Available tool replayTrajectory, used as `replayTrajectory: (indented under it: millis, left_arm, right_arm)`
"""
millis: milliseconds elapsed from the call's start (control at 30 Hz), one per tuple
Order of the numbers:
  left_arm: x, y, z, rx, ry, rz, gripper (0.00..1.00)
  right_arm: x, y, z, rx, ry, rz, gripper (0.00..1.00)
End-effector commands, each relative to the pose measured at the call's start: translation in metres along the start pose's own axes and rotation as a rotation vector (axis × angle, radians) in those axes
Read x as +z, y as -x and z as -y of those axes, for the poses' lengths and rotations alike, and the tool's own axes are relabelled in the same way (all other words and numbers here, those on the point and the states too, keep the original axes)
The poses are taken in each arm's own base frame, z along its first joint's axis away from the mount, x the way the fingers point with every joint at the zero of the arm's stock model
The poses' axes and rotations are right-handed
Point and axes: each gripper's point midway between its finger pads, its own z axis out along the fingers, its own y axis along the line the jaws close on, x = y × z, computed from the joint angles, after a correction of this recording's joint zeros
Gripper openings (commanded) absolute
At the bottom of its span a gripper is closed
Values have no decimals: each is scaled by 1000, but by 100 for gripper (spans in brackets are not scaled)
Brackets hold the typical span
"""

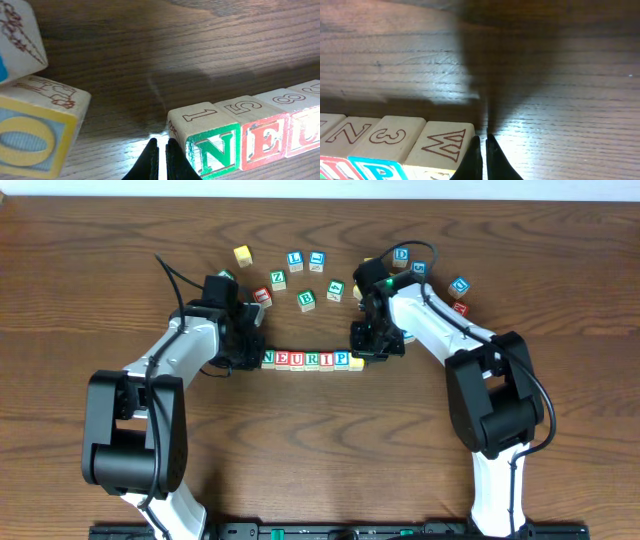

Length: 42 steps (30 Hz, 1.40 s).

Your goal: Spell out NEURIPS

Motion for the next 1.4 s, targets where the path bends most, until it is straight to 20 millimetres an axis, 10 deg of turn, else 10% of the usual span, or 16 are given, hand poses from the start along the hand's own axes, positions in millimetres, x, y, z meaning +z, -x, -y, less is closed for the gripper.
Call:
replayTrajectory:
  millis: [0, 800, 1367]
  left_arm:
    - [8, -8, 2, 4, -14, -28, 7]
    - [8, -11, 3, -221, -11, -43, 7]
    - [16, -13, 41, -159, -30, -55, 8]
  right_arm:
    - [-13, 6, -7, -9, 42, 30, 1]
    - [-14, 10, -7, 45, 45, 43, 1]
    - [-14, 14, -8, 72, 54, 56, 1]
